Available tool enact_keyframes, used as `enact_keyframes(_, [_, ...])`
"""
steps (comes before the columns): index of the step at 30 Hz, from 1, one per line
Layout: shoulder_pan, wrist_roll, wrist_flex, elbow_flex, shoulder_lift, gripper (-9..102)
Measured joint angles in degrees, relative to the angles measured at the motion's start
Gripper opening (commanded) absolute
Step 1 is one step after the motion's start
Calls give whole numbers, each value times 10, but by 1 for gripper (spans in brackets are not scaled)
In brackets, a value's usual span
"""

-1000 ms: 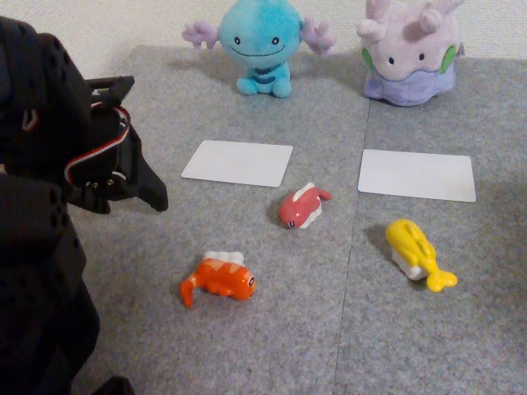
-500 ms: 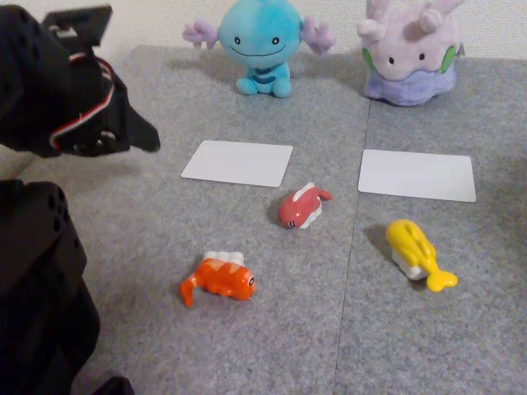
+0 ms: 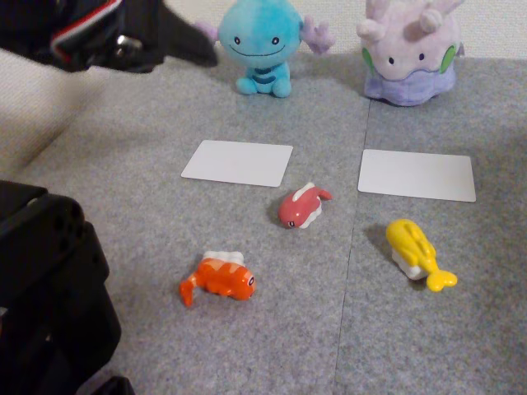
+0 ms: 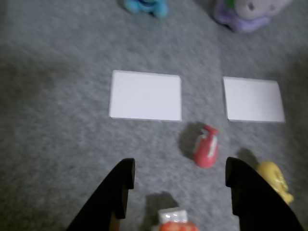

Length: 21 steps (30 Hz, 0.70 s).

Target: Wooper wants to eat egg sudhi, and Goomy wants to eat shrimp sushi

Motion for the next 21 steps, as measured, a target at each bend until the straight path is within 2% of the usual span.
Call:
enact_keyframes(5, [76, -31, 25, -85, -111, 23])
enact_keyframes(8, [127, -90, 26, -138, -191, 23])
enact_keyframes(15, [227, -282, 55, -237, -378, 23])
enact_keyframes(21, [274, -462, 65, -299, -514, 23])
